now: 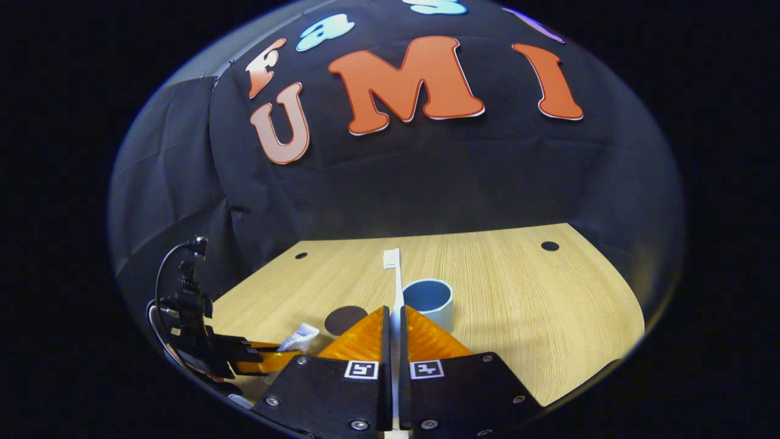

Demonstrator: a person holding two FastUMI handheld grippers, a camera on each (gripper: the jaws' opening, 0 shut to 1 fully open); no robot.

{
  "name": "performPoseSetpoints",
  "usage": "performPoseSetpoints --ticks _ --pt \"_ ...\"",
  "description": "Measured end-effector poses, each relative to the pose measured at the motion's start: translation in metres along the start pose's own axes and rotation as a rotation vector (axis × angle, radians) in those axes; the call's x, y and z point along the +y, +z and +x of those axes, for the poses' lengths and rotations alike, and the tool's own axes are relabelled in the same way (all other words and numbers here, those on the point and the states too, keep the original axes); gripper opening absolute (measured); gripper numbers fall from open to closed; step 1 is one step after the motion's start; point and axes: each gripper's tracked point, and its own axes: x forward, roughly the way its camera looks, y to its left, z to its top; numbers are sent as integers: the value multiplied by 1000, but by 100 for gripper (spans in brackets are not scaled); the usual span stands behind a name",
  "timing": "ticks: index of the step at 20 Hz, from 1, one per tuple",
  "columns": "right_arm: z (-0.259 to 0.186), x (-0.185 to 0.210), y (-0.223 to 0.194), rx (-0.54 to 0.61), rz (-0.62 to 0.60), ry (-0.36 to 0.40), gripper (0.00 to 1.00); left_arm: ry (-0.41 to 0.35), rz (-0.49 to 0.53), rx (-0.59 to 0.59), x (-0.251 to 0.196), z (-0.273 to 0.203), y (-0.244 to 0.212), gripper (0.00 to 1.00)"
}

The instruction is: Put the toothbrush and toothpaste on the desktop into the cup, then pick up the cup and place it on the coaster on the desktop.

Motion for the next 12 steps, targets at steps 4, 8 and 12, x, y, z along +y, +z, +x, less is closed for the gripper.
performPoseSetpoints --ticks 4,8,12 --pt "10 -2 24 -101 7 15 5 1 4 -21 -1 -4 3 18" --pt "23 -8 49 -229 -7 19 4 -5 3 -44 0 -6 5 18" --pt "40 -17 57 -280 40 31 4 -12 4 -61 2 -10 9 18"
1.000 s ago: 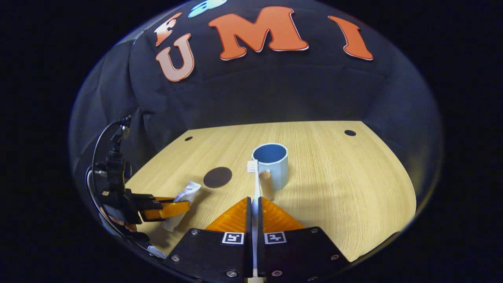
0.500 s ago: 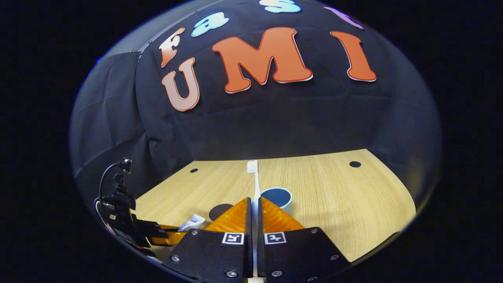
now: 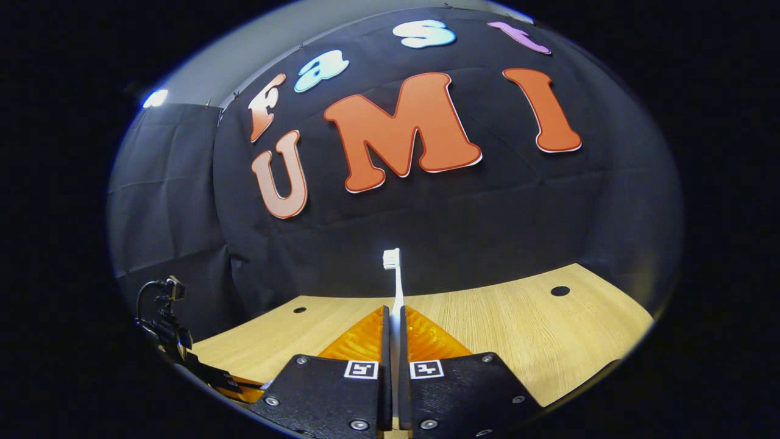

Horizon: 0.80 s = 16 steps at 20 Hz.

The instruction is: Put the toothbrush and toothpaste on the desktop into the cup, then pick up the cup and place it on the coaster on the desktop.

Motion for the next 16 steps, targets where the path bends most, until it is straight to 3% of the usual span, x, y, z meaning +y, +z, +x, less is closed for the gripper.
performPoseSetpoints --ticks 9,16 --pt "44 -24 9 -150 -33 -11 5 40 -15 -27 -1 -1 -3 18" --pt "68 -23 3 -211 -40 34 5 54 -19 -47 0 -6 -1 17"
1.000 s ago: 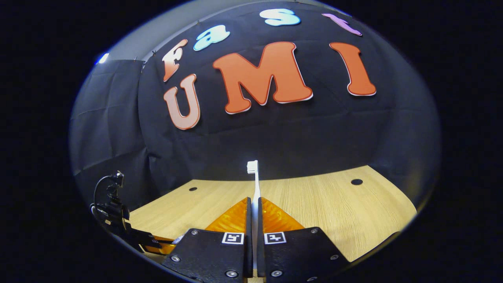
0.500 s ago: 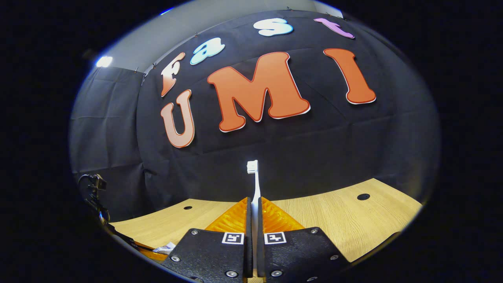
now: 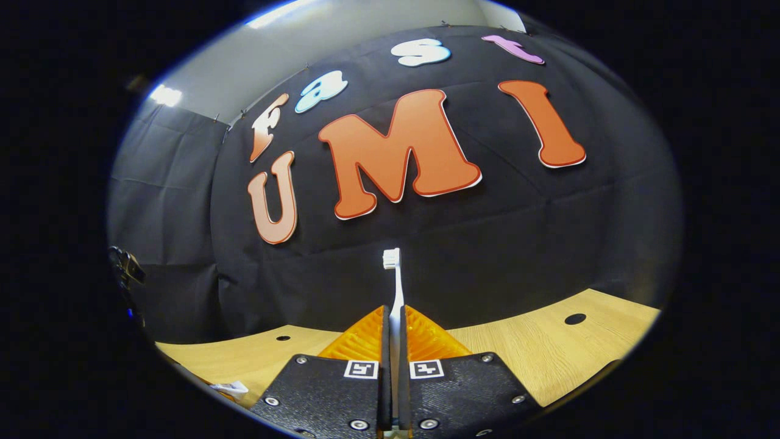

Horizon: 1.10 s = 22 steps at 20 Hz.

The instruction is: Put the toothbrush and toothpaste on the desktop into the cup, then pick up the cup and place it on the coaster on the desktop.

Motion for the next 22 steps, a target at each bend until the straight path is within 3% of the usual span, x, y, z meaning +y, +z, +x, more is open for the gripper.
performPoseSetpoints --ticks 9,22 --pt "4 3 -40 71 13 48 5 6 2 -69 -3 -22 29 18" --pt "-13 -10 -48 96 18 -2 7 -59 50 -215 -28 -20 92 18"
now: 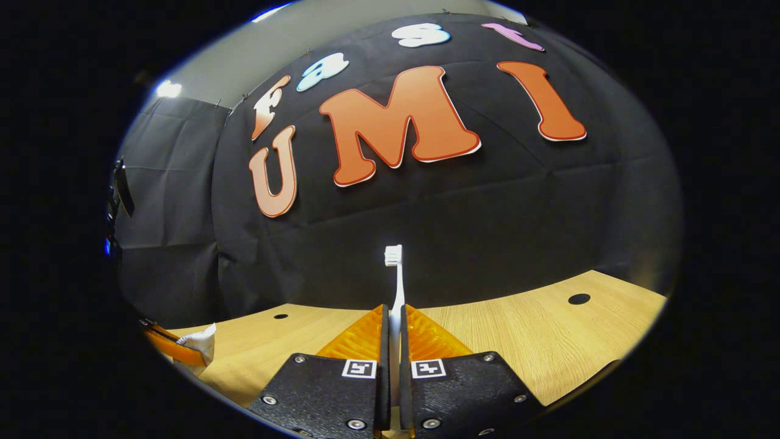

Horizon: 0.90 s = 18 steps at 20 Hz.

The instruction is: Put the toothbrush and toothpaste on the desktop into the cup, then pick up the cup and place it on the coaster on the desktop.

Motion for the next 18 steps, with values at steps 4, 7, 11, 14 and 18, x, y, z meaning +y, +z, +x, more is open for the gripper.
performPoseSetpoints --ticks 4,7,11,14,18 --pt "-7 -7 -11 43 13 -18 7 12 10 -41 -3 9 15 18" --pt "-14 -14 -21 71 14 -40 6 -13 16 -74 -19 18 32 19" --pt "-24 -22 -18 84 46 -61 5 -49 37 -126 -41 31 52 17" --pt "-35 -23 -12 89 49 -63 8 -71 55 -163 -58 32 66 18" --pt "-56 -25 -7 106 52 -65 21 -103 54 -187 -74 43 74 17"
